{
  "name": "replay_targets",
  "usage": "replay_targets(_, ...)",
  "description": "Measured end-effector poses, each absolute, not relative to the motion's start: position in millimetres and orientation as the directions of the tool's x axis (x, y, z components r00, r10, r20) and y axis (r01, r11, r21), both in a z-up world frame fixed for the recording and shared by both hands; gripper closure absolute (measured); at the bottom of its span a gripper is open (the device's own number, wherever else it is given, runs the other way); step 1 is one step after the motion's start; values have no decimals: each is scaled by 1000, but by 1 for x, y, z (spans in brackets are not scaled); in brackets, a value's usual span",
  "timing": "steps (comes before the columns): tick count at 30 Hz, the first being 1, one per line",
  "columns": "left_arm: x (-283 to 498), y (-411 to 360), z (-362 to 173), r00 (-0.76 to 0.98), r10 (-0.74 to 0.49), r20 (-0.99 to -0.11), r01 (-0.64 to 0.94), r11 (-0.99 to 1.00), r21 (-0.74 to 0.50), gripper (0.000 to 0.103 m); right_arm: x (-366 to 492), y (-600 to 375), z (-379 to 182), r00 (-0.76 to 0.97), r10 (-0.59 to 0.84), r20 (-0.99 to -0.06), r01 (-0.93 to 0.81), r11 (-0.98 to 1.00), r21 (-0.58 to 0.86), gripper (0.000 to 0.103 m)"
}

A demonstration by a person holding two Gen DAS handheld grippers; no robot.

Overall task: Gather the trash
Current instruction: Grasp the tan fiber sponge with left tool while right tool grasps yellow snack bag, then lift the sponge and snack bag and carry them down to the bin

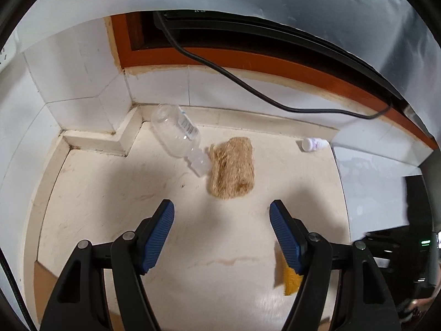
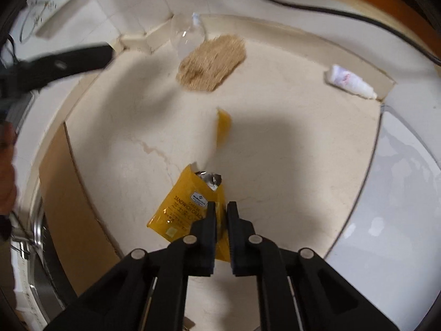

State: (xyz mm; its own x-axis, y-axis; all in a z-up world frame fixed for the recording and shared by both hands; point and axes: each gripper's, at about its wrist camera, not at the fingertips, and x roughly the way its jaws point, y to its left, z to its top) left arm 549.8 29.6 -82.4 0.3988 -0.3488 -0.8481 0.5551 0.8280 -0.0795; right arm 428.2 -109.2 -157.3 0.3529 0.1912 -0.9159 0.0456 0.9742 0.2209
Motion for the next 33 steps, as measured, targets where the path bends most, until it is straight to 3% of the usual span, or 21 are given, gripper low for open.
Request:
replay_targets(9,570,-29,-114,477,-281,-833,557,829,39,36,407,-182,-124,490,107,-865,220,945,242,96)
replay_targets(13,577,-52,-137,481,-228,-847,560,823,97,56,400,-200,-126,494,104,-863,248,935,254,96)
replay_targets(18,582,-73,-160,485,-146,-862,545,822,167,65,393,-199,-134,490,104,-865,244,937,251,96)
replay_targets(22,574,-79,-162,507,-142,-850,540,821,185,80,385,-196,-138,487,106,-867,240,938,249,96)
replay_targets(27,552,-77,-156,496,-146,-856,543,821,175,82,373,-197,-134,496,106,-862,239,937,253,97)
replay_targets(33,503,-63,-118,445,-226,-867,551,832,66,82,352,-193,-113,533,116,-838,208,942,263,97)
